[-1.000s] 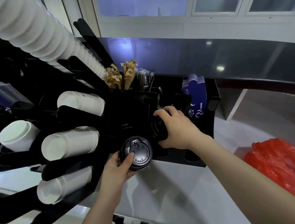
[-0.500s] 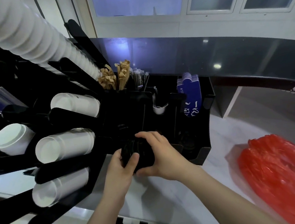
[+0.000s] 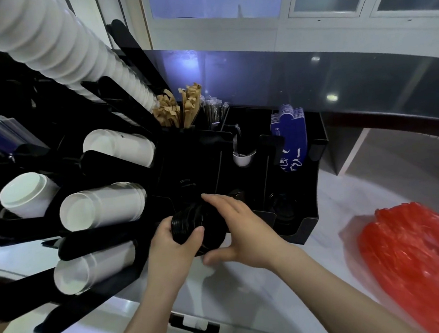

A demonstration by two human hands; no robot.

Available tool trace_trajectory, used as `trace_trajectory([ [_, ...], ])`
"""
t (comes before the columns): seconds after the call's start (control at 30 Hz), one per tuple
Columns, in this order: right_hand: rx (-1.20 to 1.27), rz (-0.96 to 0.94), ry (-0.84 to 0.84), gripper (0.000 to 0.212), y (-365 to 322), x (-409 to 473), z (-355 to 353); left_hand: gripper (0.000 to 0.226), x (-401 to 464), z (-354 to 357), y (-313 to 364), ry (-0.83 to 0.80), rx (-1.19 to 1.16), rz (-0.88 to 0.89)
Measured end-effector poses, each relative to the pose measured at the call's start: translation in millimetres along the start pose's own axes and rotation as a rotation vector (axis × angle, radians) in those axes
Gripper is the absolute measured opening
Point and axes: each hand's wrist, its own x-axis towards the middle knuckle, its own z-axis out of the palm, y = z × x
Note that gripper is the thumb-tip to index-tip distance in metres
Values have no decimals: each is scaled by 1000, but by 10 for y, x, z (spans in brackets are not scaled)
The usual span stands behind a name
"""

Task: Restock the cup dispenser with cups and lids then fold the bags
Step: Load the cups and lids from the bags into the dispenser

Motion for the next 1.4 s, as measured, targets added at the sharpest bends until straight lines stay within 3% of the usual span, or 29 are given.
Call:
trace_trajectory([
  [0.07, -101, 75, 24, 107, 94, 0, -56, 15, 32, -79, -28, 31, -7, -6],
  [0.13, -446, 153, 40, 98, 195, 10, -53, 16, 48, -141, -54, 55, -19, -22],
  [0.2, -722, 226, -47, 91, 254, 46, 1, 19, 47, -169, -81, 74, -15, -37],
  [0.3, -872, 270, -131, 82, 268, 130, 97, 21, 26, -166, -110, 68, -9, -61],
  [0.4, -920, 257, -100, 66, 293, 207, 127, 20, 13, -175, -133, 43, -7, -69],
  [0.53, -838, 243, -80, 64, 347, 207, 107, 21, 8, -177, -127, 13, -44, -75],
  [0.63, -673, 160, 25, 68, 367, 72, 72, 20, 4, -170, -113, -22, -95, -78],
  [0.83, -238, -42, 21, 108, 179, -115, -50, 33, -13, -13, -7, -146, -53, -26],
  [0.93, -11, -28, 87, 101, 106, -151, -105, 36, -33, 90, 89, -195, -54, 28],
  [1.0, 84, 4, 137, 96, 104, -203, -137, 22, -25, 128, 134, -217, -92, 39],
  [1.07, 117, 8, 169, 94, 120, -254, -146, 8, -17, 148, 156, -237, -127, 38],
  [1.4, 228, -9, 261, 90, 235, -402, -188, 13, -67, 241, 272, -299, -272, 5],
])
